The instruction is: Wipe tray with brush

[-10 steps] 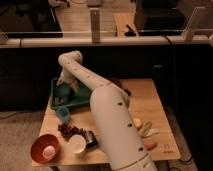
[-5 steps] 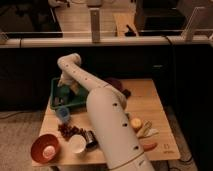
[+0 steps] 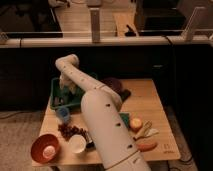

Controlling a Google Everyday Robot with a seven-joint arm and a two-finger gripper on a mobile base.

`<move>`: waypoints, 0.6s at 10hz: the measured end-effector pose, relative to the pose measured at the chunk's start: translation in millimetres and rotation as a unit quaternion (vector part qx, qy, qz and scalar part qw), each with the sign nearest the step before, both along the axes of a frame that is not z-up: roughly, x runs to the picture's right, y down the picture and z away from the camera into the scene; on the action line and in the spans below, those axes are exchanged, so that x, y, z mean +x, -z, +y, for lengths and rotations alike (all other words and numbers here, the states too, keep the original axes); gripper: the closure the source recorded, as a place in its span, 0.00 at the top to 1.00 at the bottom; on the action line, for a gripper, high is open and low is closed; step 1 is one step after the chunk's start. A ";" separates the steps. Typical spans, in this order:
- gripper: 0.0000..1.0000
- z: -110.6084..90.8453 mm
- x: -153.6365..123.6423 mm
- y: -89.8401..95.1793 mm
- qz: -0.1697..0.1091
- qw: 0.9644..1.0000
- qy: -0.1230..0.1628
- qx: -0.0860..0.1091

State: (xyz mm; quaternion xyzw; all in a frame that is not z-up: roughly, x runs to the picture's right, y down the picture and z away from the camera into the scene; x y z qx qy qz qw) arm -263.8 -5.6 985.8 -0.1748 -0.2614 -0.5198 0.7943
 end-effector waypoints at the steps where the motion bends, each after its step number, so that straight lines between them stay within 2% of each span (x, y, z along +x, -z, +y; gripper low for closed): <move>1: 0.34 0.3 1.6 -1.3 0.003 1.000 0.004 0.000; 4: 0.04 0.8 1.2 -2.8 0.014 1.000 0.013 -0.003; 6: 0.00 -0.2 1.5 -2.8 0.017 1.000 0.012 -0.004</move>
